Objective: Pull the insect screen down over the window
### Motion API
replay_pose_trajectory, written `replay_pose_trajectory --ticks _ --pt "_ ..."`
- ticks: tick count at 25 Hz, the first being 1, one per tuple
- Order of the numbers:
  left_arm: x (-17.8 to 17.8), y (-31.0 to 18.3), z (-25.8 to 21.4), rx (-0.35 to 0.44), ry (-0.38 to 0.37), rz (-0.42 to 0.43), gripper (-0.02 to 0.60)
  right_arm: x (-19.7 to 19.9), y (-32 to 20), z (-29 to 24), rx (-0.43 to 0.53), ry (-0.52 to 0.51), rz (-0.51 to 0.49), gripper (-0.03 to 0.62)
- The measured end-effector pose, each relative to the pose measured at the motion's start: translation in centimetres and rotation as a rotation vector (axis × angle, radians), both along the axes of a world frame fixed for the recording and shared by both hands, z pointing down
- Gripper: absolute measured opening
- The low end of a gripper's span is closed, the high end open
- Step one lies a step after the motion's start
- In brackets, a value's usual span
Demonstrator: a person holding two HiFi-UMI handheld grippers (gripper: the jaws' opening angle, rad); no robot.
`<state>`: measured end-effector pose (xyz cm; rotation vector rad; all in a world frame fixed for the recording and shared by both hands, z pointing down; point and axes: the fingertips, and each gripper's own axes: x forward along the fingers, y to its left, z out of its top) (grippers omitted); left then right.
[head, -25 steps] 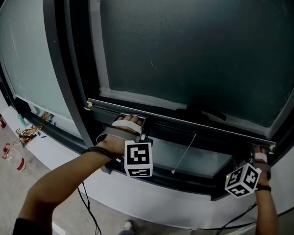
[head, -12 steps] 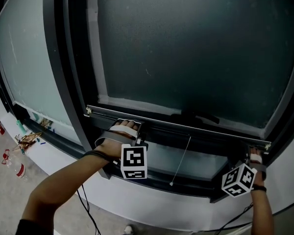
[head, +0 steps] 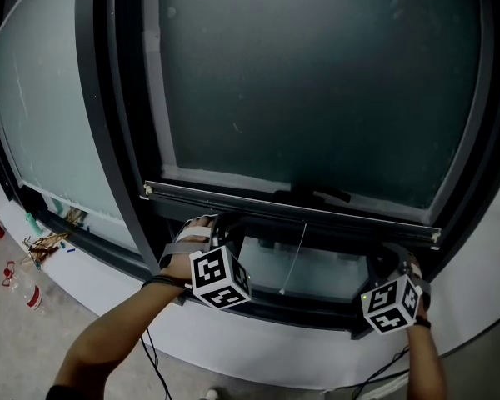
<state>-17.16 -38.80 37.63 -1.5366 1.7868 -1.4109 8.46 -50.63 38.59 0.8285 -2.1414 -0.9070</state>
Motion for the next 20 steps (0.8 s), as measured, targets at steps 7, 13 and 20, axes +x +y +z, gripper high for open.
replay_pose_trajectory --ticks 7,13,20 --pt "3.7 3.8 -1.2 0.126 0.34 0.016 0.033 -2.0 6.9 0.4 -0.139 -0.193 -0.024 0.032" --pt "6.3 8.1 -0.2 0.158 0.609 0.083 0.02 -5.5 14.0 -0.3 -0.241 -0.416 -0.023 0.028" --pt "9.7 14.7 0.5 0.175 0.83 0.178 0.02 -7.7 23.1 -0.3 -0.384 -0.607 -0.018 0.015"
